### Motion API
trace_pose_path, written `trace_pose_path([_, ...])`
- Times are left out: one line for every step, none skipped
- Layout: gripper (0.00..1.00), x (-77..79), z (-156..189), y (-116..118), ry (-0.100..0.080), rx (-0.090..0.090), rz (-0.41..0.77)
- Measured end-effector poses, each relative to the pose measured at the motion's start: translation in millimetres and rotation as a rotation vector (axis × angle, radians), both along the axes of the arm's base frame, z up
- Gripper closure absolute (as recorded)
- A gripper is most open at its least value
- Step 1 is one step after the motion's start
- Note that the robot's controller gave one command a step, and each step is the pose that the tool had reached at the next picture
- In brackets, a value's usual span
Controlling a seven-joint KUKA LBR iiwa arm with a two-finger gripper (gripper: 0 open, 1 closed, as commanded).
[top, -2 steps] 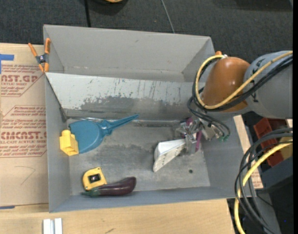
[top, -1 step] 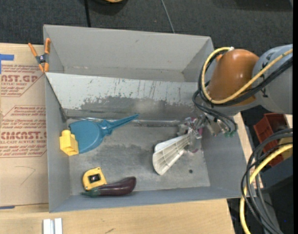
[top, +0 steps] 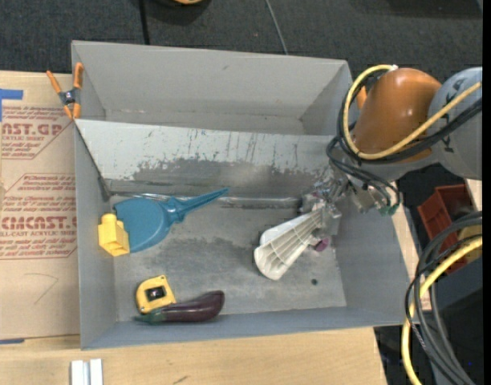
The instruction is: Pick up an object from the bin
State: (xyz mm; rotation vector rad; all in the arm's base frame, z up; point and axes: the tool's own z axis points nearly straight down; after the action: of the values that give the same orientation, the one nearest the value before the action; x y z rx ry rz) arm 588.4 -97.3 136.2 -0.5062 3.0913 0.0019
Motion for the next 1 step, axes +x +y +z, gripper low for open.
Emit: trace_pose_path([1.00, -8.2, 21.7, 6.3, 0.021, 0.003, 0.016])
